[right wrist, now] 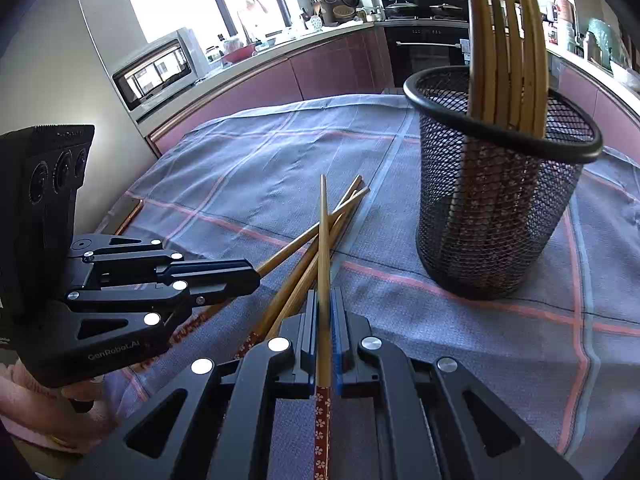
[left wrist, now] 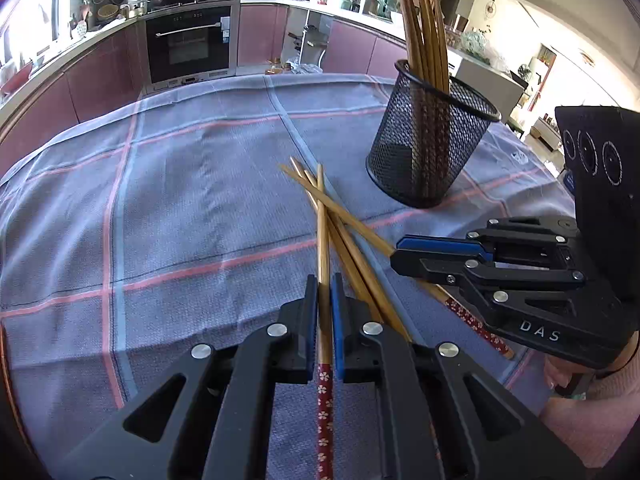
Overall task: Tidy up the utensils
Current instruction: 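Grasp another chopstick with the left tool while the right tool grasps one too, then lift the left tool's chopstick upright over the cup while the right tool carries its own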
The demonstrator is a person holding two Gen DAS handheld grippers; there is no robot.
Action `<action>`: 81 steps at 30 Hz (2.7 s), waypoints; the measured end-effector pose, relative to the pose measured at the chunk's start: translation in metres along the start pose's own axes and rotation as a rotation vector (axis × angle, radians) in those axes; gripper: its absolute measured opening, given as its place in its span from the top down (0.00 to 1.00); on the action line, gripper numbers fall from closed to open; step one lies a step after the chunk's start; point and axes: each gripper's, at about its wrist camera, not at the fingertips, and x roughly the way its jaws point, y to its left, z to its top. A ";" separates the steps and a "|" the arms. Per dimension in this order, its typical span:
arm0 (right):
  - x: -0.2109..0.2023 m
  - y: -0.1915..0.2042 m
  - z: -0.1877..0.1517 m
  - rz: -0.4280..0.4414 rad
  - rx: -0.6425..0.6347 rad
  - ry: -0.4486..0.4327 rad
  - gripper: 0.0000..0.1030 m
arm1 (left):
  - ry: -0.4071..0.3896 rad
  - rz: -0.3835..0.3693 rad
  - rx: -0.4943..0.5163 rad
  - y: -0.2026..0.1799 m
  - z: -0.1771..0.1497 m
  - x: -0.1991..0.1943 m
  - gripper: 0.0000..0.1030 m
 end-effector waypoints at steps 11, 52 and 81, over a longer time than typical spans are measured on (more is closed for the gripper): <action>0.009 -0.002 0.004 -0.010 -0.009 0.017 0.92 | 0.027 -0.018 0.014 0.004 0.008 0.015 0.84; -0.070 -0.011 0.007 0.024 0.013 -0.195 0.94 | -0.130 -0.091 0.005 -0.014 0.021 -0.051 0.93; -0.109 -0.030 0.015 0.018 0.034 -0.304 0.94 | -0.214 -0.194 0.003 -0.023 0.040 -0.091 0.93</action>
